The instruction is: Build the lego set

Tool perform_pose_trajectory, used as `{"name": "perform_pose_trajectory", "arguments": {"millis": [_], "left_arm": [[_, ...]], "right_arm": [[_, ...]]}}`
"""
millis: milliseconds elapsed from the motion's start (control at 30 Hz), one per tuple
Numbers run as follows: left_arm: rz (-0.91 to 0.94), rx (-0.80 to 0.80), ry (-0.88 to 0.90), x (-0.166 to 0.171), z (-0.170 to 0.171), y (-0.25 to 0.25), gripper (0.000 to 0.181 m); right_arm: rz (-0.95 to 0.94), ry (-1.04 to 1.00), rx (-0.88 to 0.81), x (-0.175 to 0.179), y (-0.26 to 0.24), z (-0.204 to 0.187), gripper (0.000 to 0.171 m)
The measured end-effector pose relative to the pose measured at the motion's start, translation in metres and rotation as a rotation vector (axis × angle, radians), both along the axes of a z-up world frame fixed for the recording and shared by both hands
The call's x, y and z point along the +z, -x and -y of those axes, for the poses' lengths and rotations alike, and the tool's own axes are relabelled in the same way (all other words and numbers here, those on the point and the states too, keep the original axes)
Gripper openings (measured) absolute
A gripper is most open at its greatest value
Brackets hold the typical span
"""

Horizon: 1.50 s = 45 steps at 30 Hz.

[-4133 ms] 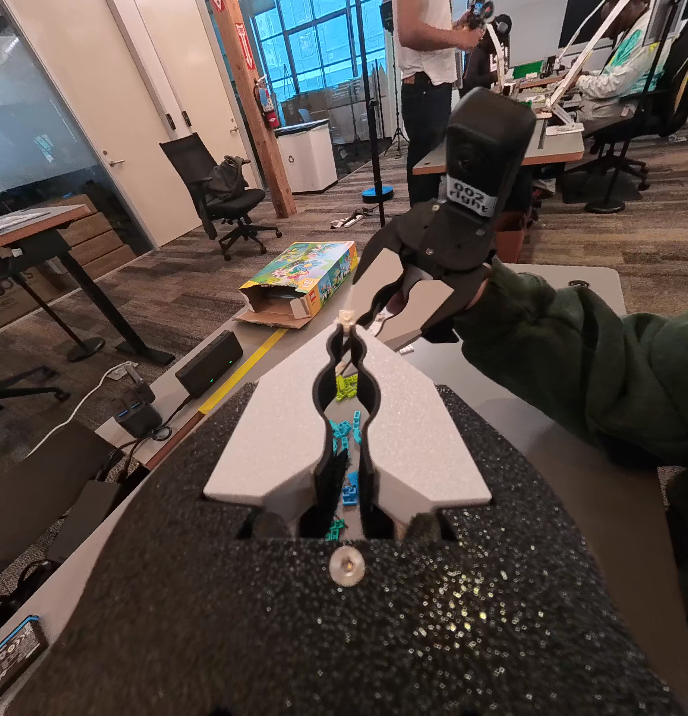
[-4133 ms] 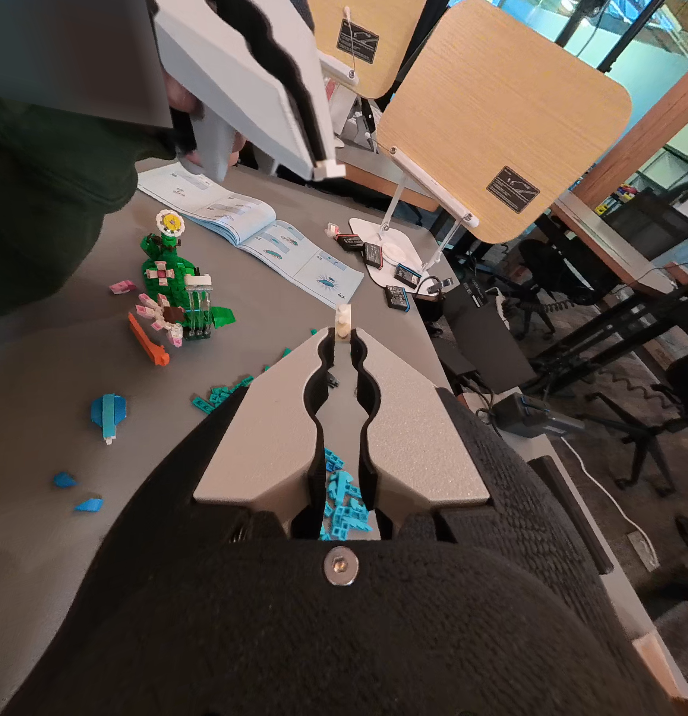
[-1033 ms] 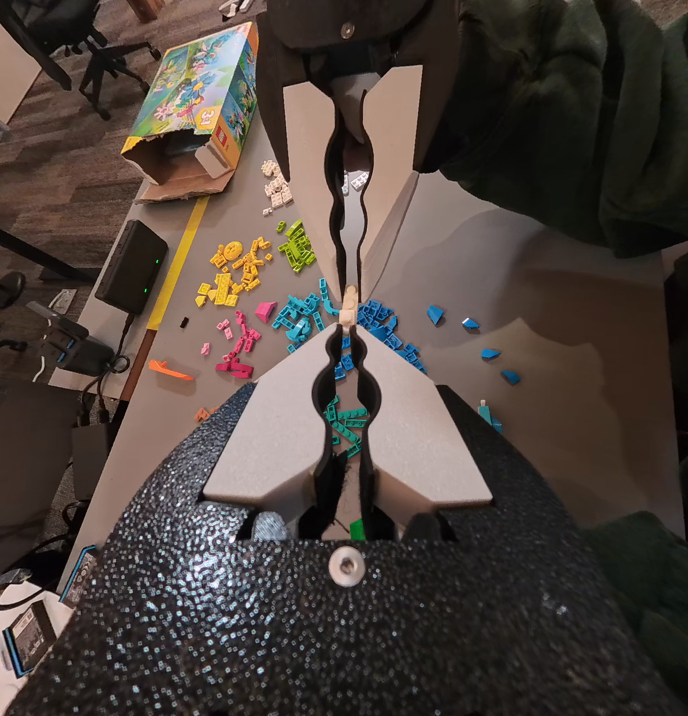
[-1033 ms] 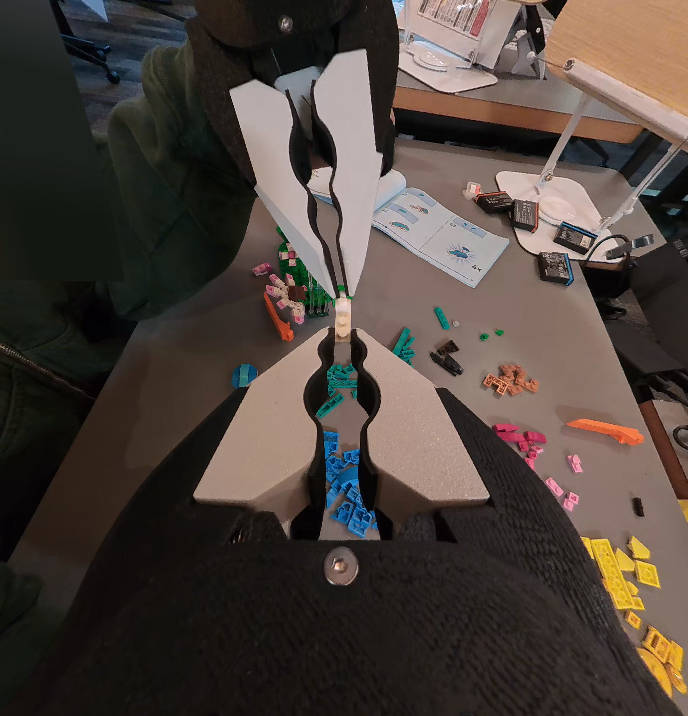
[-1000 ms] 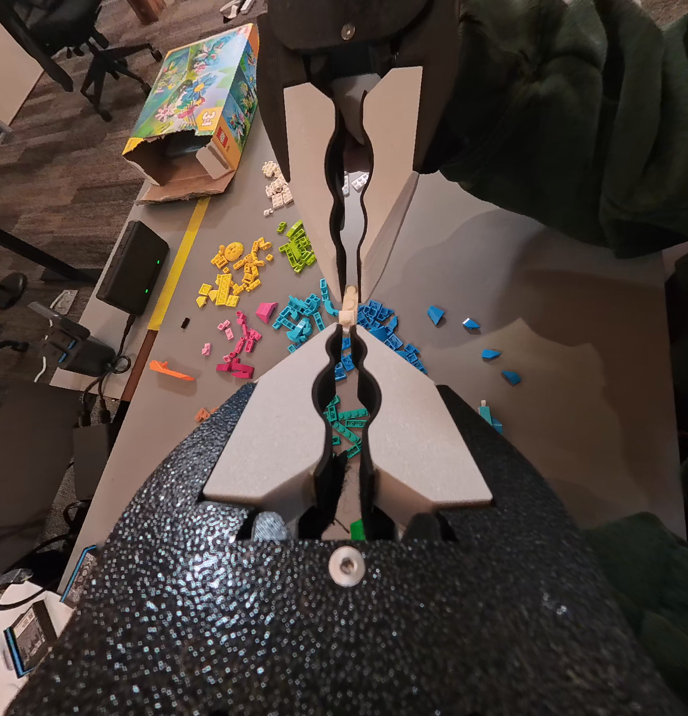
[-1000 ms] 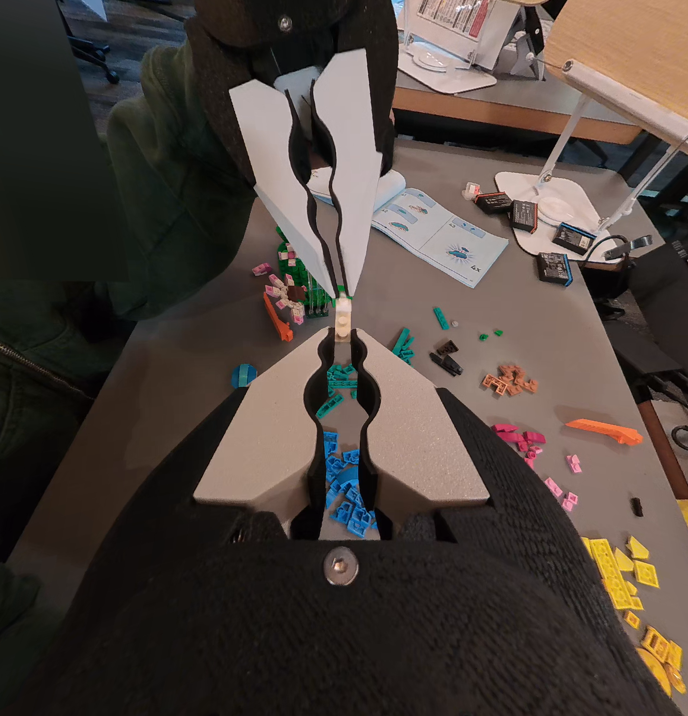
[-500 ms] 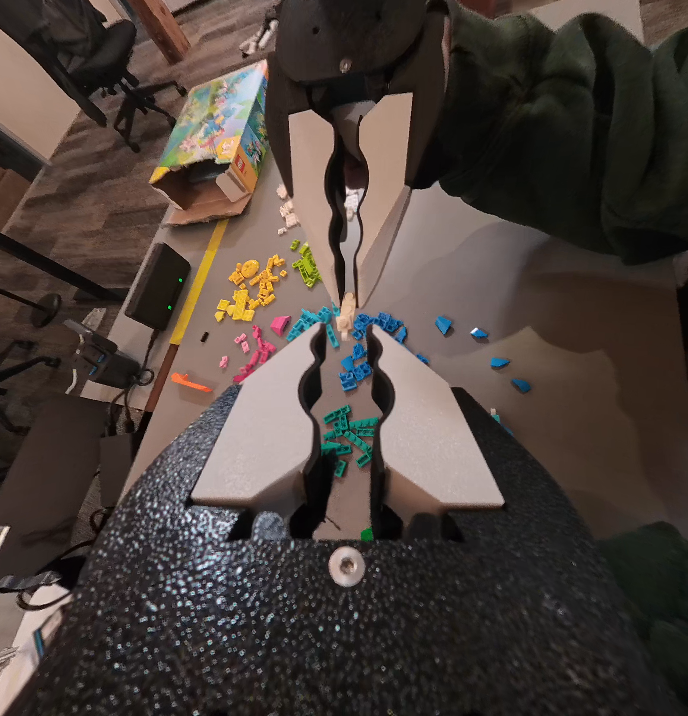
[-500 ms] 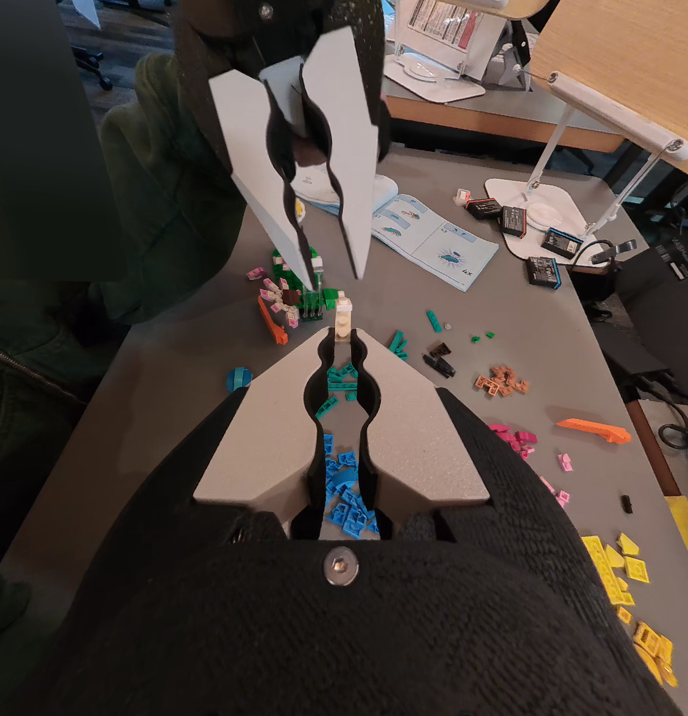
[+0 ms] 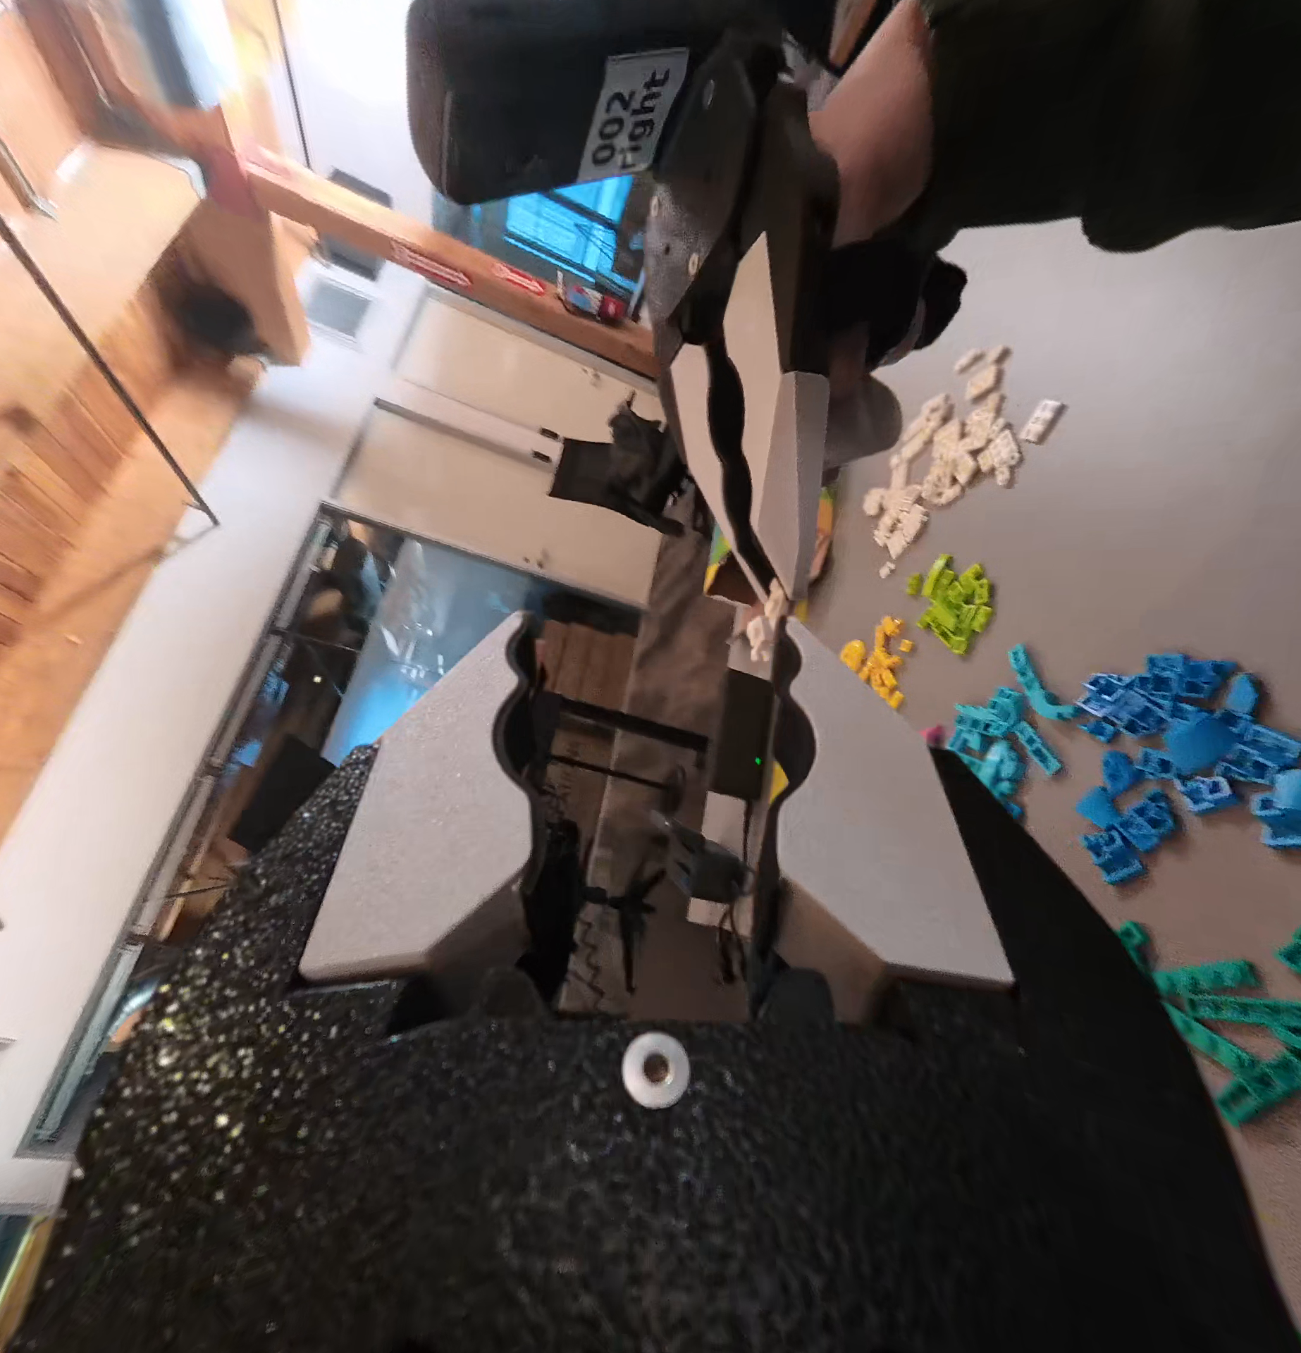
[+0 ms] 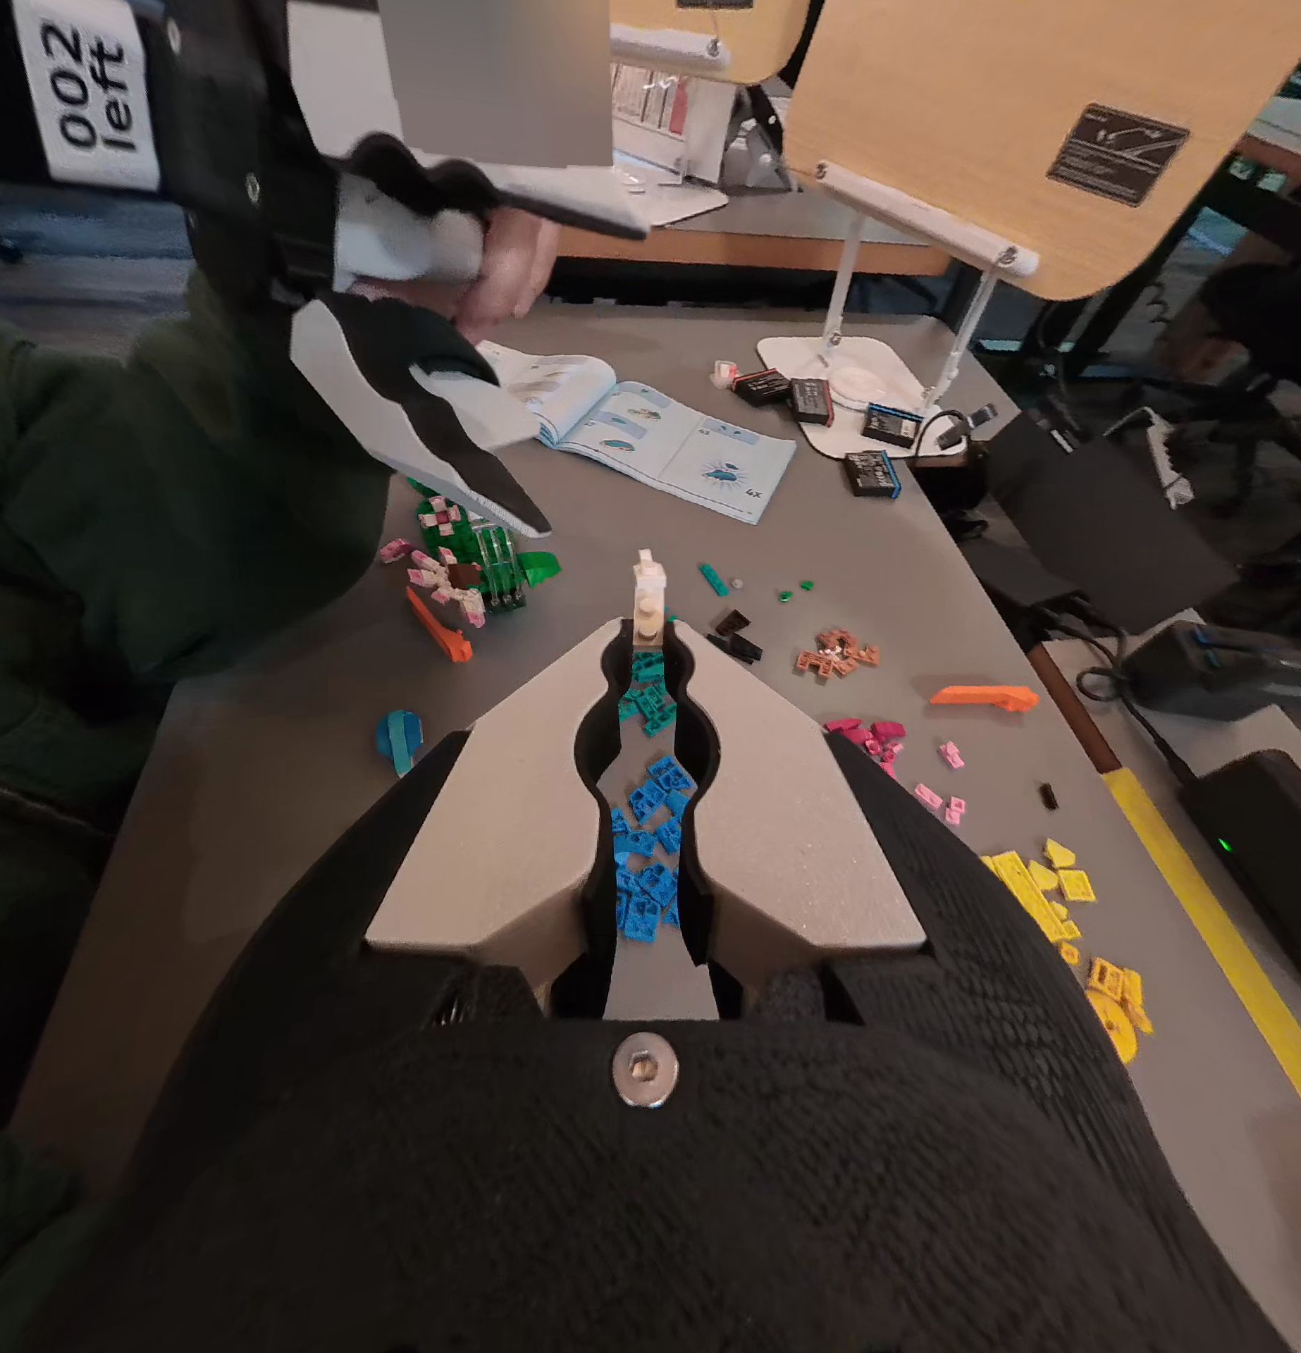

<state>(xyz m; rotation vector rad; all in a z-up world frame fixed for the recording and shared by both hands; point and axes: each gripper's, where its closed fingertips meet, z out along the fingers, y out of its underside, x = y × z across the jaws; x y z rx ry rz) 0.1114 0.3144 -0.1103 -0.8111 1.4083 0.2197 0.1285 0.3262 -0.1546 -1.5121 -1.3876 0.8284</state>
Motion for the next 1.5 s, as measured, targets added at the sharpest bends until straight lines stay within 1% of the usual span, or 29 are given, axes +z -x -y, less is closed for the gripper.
{"name": "perform_pose_trajectory", "arguments": {"millis": [33,167,300,367,500,900,1000,1100,1267,1333,1500], "left_arm": [[0.004,0.000,-0.010,-0.001,-0.002,-0.001,0.057],[-0.061,0.041,-0.077,-0.017,-0.013,-0.005,0.055],[-0.064,0.002,-0.174,-0.025,-0.014,-0.016,0.053],[-0.067,-0.005,-0.222,-0.027,-0.014,-0.019,0.047],[-0.084,0.000,-0.262,-0.031,-0.017,-0.023,0.035],[-0.100,0.003,-0.255,-0.041,-0.024,-0.024,0.017],[-0.105,-0.003,-0.274,-0.041,-0.023,-0.024,0.007],[-0.113,-0.016,-0.279,-0.042,-0.020,-0.024,0.006],[-0.123,-0.052,-0.290,-0.035,-0.009,-0.028,0.005],[-0.163,-0.056,-0.302,-0.036,-0.005,-0.033,0.006],[-0.306,-0.032,-0.374,-0.047,-0.001,-0.049,0.005]], "right_arm": [[-0.004,0.001,-0.010,0.001,-0.003,-0.001,0.006],[-0.009,0.002,-0.025,0.003,-0.008,-0.002,0.006],[0.000,0.002,-0.027,0.002,-0.007,-0.002,0.006],[0.001,0.003,-0.026,0.002,-0.007,-0.002,0.006],[0.003,0.004,-0.027,0.001,-0.006,-0.002,0.007],[0.010,0.011,-0.011,-0.001,-0.002,-0.001,0.006],[0.011,0.013,-0.007,-0.001,-0.002,0.000,0.006],[0.010,0.025,0.009,-0.002,-0.003,0.003,0.006],[-0.065,0.112,0.089,0.004,-0.007,0.014,0.006],[-0.078,0.161,0.118,0.003,-0.011,0.017,0.006],[-0.035,0.237,0.135,-0.010,-0.028,0.022,0.006]]}}
